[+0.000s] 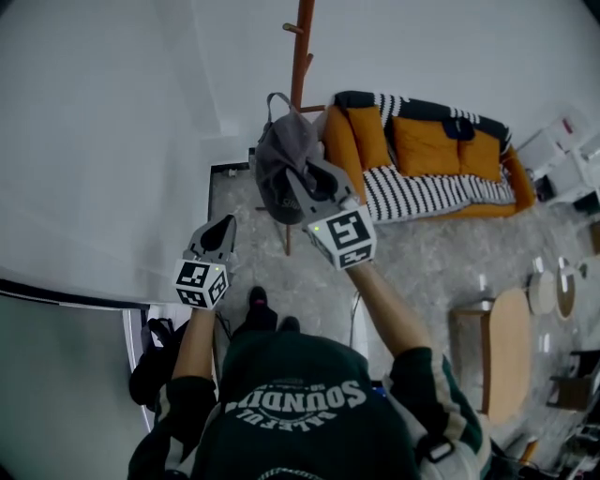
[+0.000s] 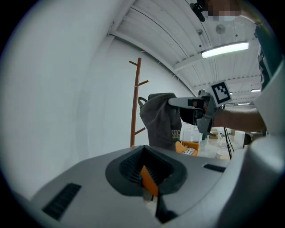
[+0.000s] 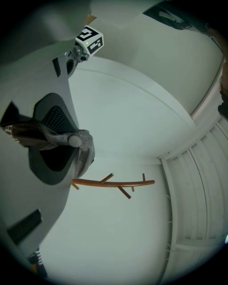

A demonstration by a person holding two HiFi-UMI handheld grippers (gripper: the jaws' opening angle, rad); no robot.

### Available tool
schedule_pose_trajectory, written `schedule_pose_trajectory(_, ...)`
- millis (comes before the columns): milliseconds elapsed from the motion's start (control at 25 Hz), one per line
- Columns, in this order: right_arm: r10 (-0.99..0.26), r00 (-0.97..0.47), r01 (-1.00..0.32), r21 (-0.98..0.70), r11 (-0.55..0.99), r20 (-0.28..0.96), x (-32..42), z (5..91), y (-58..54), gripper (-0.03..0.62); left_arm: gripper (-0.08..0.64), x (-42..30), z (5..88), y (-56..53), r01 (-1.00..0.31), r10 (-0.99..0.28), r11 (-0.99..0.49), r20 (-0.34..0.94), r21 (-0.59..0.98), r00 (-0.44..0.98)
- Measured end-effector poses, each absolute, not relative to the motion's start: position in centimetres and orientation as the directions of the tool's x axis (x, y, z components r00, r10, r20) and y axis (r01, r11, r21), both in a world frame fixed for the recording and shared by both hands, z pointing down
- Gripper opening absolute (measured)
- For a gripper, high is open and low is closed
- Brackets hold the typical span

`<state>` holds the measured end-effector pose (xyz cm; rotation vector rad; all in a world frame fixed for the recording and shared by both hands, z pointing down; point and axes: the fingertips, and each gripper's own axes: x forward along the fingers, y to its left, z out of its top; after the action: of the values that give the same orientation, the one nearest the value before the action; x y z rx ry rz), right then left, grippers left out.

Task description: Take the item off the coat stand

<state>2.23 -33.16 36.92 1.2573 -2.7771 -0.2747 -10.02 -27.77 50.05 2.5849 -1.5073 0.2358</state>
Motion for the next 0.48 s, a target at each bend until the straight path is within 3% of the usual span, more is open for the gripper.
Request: schedule_pose_trajectory(480, -0.807, -0.590, -0.792, 0.184, 0.582, 0.012, 9.6, 40.2, -30.5, 0.072, 0.000, -6.1, 49.9, -28.2, -0.846, -0.827, -0.532, 0.198, 0.024, 0.526)
